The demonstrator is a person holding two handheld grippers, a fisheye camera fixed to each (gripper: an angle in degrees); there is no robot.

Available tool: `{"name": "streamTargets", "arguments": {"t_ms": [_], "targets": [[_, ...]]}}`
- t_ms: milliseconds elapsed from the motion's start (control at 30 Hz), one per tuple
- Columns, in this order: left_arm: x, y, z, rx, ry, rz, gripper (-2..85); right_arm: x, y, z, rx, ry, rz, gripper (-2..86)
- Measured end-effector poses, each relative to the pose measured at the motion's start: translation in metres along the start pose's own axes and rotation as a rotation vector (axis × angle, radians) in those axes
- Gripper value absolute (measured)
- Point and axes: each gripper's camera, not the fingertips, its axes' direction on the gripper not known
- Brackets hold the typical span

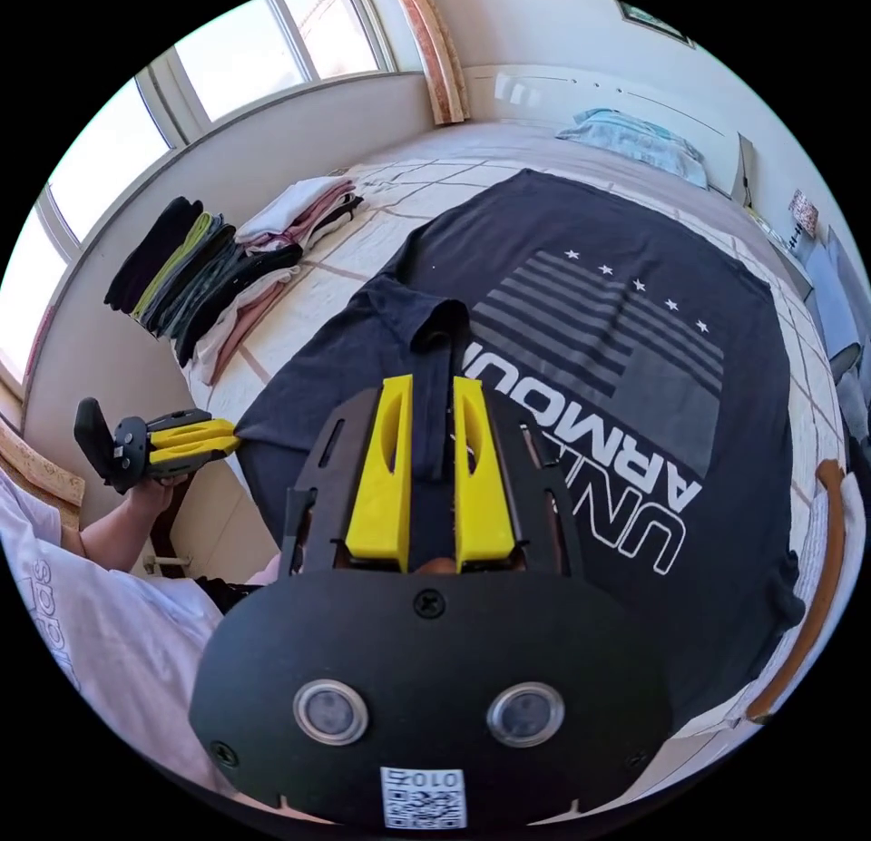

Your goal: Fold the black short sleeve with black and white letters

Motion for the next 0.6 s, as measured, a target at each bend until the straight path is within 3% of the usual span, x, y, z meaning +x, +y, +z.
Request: {"name": "streamTargets", "arguments": {"t_ms": [367, 600], "targets": [[0.008, -0.006, 0.001, -0.027, -0.08, 0.084, 4.0, 0.02, -0.079, 0.037, -0.081, -0.117, 0.075, 9.9], [0.007, -0.007, 0.002, -0.028, -0.051, 0.1, 1.7, 0.026, -0.126, 0.06, -0.207, -0.163, 0.103, 4.3]]}}
